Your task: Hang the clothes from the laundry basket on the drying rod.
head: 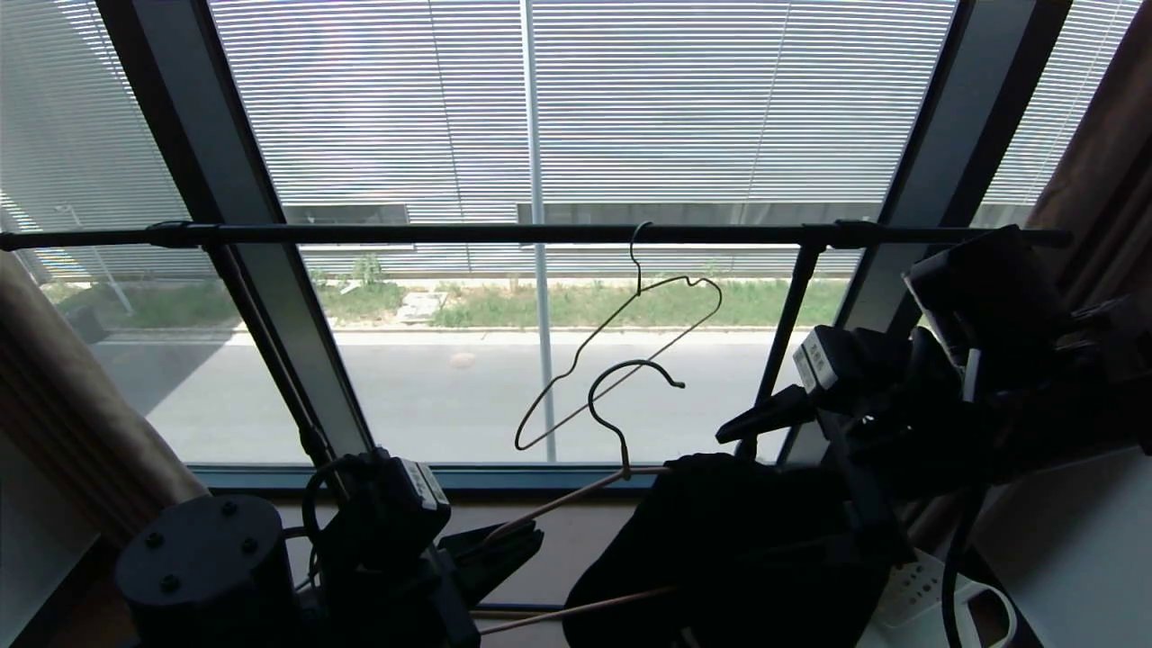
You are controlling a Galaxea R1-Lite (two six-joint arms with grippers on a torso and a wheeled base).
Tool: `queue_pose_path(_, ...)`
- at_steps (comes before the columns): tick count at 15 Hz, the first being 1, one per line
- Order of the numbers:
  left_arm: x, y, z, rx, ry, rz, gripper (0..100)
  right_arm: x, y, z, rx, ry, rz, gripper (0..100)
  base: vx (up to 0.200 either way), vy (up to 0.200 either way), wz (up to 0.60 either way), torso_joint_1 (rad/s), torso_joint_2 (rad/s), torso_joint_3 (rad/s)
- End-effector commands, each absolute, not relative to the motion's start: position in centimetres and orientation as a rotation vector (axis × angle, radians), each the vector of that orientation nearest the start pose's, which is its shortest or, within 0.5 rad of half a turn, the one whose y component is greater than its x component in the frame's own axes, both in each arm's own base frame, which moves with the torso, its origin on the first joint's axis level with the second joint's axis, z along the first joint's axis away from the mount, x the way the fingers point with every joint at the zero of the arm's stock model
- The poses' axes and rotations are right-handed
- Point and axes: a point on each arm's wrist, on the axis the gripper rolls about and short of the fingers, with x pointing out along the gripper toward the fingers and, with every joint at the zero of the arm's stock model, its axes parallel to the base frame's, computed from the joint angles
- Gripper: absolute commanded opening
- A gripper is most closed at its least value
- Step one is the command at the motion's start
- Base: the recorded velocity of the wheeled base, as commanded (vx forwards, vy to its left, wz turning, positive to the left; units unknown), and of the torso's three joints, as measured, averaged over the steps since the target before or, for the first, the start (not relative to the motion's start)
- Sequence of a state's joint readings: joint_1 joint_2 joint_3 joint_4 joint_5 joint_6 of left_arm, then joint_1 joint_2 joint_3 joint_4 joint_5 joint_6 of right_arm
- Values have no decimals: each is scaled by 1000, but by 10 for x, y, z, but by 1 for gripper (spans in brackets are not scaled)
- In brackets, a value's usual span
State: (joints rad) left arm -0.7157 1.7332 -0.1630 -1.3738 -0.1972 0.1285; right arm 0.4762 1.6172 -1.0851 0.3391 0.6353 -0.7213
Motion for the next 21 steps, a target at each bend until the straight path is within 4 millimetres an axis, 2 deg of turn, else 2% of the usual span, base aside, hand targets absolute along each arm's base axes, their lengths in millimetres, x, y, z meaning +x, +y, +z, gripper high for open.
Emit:
queue_pose_path(1, 166, -151, 102, 171, 134, -925, 0, 233, 137, 196, -526, 513, 1321, 100, 0, 0, 0, 0, 0, 0)
queue_pose_path(6, 166, -151, 102, 167, 133, -924, 0, 235, 139, 191, -522, 531, 1327, 100, 0, 0, 0, 0, 0, 0)
queue_pose_path(7, 166, -151, 102, 167, 131, -924, 0, 236, 139, 190, -523, 532, 1328, 0, 0, 0, 0, 0, 0, 0)
queue_pose_path(17, 165, -150, 100, 170, 144, -926, 0, 233, 138, 192, -522, 529, 1326, 0, 0, 0, 0, 0, 0, 0)
queue_pose_path(18, 165, -150, 100, 168, 144, -926, 100, 233, 138, 192, -522, 529, 1326, 0, 0, 0, 0, 0, 0, 0)
queue_pose_path(21, 165, -150, 103, 145, 139, -922, 100, 233, 137, 191, -523, 531, 1324, 0, 0, 0, 0, 0, 0, 0)
